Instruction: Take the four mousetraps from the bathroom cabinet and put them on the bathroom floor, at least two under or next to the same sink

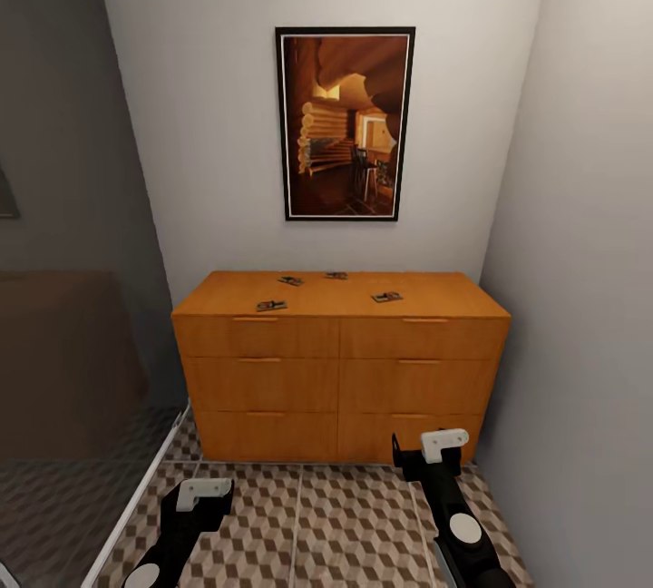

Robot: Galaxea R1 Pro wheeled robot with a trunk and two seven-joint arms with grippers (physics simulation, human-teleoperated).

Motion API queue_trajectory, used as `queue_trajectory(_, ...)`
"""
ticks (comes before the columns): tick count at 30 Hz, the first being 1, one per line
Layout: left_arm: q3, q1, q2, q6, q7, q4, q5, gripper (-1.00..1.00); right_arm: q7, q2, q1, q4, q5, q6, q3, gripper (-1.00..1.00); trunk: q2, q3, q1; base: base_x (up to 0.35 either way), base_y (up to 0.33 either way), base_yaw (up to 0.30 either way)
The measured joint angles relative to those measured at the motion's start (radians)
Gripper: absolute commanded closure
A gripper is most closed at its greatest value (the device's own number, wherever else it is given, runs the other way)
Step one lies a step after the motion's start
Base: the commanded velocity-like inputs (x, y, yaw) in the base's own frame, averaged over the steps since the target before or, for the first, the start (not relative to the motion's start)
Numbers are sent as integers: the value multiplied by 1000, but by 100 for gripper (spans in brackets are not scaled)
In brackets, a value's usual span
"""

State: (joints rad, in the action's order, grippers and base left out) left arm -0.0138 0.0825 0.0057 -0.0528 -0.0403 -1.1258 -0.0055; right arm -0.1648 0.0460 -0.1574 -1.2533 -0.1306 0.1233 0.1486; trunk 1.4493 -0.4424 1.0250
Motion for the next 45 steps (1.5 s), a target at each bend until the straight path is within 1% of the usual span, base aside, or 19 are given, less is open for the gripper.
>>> queue_trajectory(15, 0, 0, 0, 0, 0, -1, 0, -100, 4, -7, 0, 0, 0, -5, 2, -100, 0, -1, 0, 0, 0, 0)
queue_trajectory(45, 0, 0, 0, 0, 1, 5, 0, -100, 2, -3, 0, 0, 0, -6, 3, -100, 0, -1, 0, 0, 0, 0)
